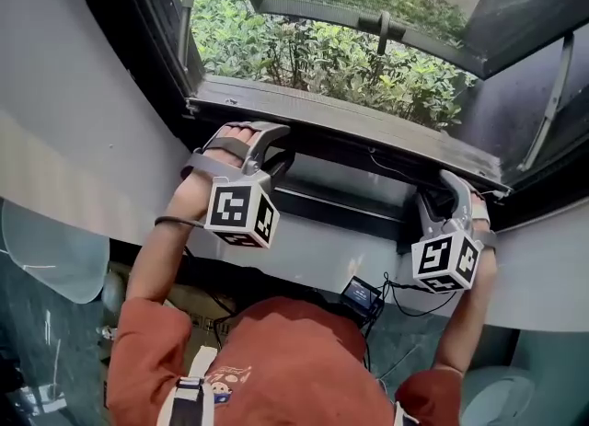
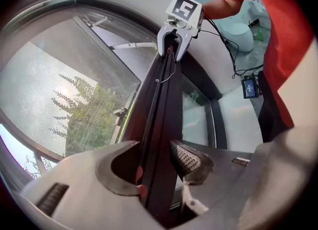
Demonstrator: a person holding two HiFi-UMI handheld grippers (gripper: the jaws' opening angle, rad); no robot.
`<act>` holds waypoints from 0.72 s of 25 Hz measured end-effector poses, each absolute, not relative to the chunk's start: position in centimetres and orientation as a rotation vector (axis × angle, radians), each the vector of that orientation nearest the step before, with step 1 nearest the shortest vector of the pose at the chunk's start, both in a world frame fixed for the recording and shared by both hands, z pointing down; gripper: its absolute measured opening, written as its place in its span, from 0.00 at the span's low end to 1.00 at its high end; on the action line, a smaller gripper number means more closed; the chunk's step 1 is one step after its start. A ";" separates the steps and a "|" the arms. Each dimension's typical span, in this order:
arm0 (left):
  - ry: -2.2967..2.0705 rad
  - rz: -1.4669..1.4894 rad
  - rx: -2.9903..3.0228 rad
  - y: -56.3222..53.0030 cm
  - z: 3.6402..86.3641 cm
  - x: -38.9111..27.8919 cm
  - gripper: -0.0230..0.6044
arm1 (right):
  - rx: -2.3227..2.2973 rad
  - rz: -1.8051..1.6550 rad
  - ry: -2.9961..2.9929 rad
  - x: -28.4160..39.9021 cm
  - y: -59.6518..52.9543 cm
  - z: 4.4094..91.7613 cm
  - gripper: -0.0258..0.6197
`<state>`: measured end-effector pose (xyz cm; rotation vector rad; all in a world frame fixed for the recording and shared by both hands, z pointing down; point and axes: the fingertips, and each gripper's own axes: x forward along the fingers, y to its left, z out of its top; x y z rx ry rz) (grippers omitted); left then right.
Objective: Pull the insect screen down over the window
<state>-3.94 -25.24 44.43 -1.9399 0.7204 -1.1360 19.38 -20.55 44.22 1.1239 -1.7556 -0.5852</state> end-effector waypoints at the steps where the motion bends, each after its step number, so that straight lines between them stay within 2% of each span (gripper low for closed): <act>1: 0.733 -1.123 -1.949 -25.2 44.4 -3.9 0.32 | 1.145 -0.584 -1.769 19.4 -20.5 44.1 0.34; 9: 0.852 -0.990 -2.114 -23.2 44.5 -4.3 0.32 | 1.276 -0.525 -1.908 19.7 -18.6 43.5 0.34; 18: 0.957 -0.811 -2.445 -18.8 49.5 -3.5 0.32 | 1.362 -0.345 -2.119 17.6 -15.4 46.5 0.34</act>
